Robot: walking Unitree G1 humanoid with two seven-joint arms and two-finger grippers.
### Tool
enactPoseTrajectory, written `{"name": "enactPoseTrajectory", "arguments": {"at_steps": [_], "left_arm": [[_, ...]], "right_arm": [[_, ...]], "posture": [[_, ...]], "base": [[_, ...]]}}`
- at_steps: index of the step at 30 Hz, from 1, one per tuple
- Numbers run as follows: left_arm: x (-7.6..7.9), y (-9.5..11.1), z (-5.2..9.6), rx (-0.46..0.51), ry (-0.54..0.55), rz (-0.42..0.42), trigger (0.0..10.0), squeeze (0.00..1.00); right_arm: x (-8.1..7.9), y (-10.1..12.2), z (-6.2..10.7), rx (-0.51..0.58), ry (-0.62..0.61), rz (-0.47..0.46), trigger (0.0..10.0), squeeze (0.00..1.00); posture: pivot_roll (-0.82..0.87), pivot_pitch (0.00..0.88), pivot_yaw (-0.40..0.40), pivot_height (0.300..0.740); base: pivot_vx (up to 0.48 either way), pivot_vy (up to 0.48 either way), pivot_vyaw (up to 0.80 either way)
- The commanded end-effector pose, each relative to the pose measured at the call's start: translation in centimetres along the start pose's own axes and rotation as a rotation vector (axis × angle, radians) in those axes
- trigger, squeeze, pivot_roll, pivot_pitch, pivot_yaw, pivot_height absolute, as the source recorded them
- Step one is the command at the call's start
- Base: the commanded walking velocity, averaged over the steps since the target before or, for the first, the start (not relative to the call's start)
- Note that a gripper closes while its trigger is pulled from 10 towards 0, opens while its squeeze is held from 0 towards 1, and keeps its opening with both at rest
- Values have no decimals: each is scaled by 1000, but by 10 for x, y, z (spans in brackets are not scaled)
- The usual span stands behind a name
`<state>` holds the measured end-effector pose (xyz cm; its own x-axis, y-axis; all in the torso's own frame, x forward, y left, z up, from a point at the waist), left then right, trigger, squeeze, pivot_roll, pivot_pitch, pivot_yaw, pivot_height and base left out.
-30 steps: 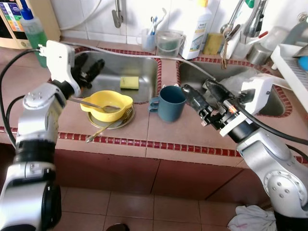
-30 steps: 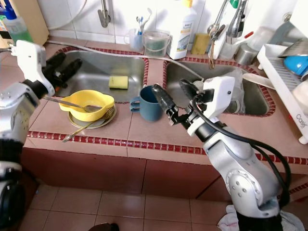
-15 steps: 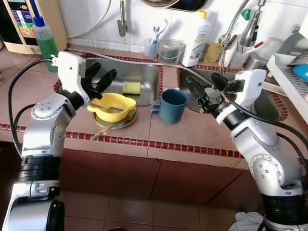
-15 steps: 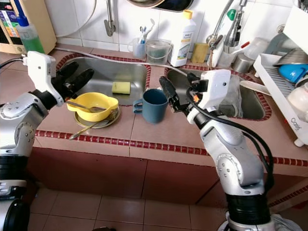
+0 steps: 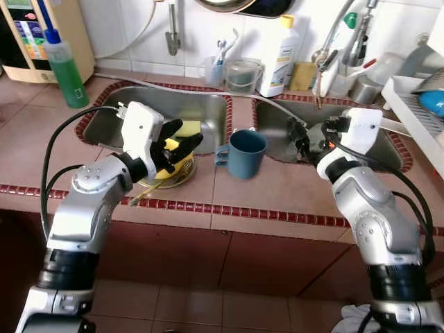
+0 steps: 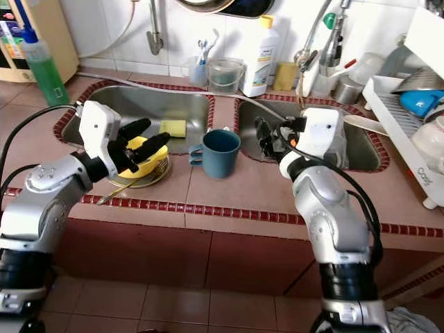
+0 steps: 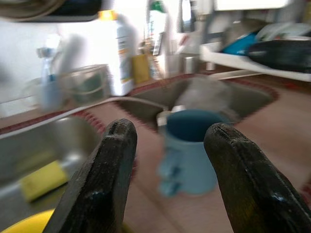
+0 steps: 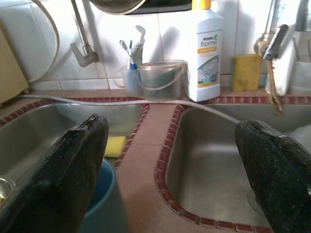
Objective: Kitchen organization
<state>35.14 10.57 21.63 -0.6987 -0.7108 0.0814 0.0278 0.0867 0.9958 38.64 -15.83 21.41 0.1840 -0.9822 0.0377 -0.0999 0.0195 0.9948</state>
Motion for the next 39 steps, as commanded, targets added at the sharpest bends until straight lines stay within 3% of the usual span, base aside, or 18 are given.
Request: {"name": "enactPoseTrajectory", "arguments": {"at_steps": [1, 12, 17, 34, 39], "left_arm": [[10, 1, -1, -7, -42, 1, 10000, 0], [34, 0, 2, -6, -86, -4, 10000, 0], [47, -1, 3, 0, -101, 6, 10000, 0], [65, 3, 7, 22, -106, 40, 10000, 0], [73, -5, 11, -12, -125, 35, 10000, 0]], "right_arm": [[3, 2, -5, 2, -6, -4, 10000, 0], [1, -12, -25, -51, 30, -16, 10000, 0], [-7, -18, -32, -85, 127, -19, 10000, 0], [0, -25, -45, -198, 287, 75, 10000, 0], [0, -25, -49, -214, 312, 56, 10000, 0]], "posture": [[54, 0, -28, 740], [77, 0, -56, 740], [91, 0, -81, 740], [103, 2, -121, 740], [110, 12, -126, 740]], "base": [[0, 0, 0], [0, 0, 0], [0, 0, 0], [0, 0, 0], [0, 0, 0]]}}
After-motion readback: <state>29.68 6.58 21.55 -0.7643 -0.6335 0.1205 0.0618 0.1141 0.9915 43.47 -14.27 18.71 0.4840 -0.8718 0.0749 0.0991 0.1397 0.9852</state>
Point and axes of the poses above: a point about 5 cm out from each wrist's last joint towards the gripper, its own z axis pointing back from the gripper into the wrist, its own y axis along the axis of the wrist's last joint, x = y × z, the point moved 4 cm from there along -z, pointing out of the wrist towards the gripper, and after that the axes turned 13 degrees about z, right-handed, at the moved point
